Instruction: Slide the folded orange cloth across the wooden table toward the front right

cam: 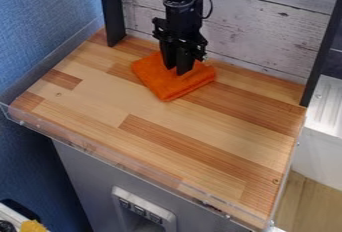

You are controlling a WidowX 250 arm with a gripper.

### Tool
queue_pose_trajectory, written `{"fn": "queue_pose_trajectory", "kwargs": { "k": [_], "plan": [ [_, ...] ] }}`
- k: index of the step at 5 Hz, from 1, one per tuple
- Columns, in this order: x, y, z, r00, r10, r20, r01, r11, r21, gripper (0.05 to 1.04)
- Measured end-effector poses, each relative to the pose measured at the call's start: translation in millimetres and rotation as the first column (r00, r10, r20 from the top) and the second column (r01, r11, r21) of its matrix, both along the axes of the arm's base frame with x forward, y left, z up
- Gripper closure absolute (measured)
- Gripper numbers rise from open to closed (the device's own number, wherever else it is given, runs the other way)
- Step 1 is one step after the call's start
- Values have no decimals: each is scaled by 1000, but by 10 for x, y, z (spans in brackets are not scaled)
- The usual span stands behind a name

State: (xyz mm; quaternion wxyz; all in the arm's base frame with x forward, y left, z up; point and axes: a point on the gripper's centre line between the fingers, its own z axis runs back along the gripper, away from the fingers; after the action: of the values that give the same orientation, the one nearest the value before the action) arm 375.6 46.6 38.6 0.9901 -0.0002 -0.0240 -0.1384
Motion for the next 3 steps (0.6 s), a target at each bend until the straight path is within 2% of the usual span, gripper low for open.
{"fn": "queue_pose_trajectory", "kwargs": {
  "k": [1, 2, 3],
  "plan": [
    [34, -21, 18, 999, -32, 13, 32, 999, 6, 919],
    [69, -102, 56, 997, -70, 18, 70, 998, 6, 1015],
    [88, -118, 42, 997, -79, 6, 79, 997, 4, 1020]
  ]
}}
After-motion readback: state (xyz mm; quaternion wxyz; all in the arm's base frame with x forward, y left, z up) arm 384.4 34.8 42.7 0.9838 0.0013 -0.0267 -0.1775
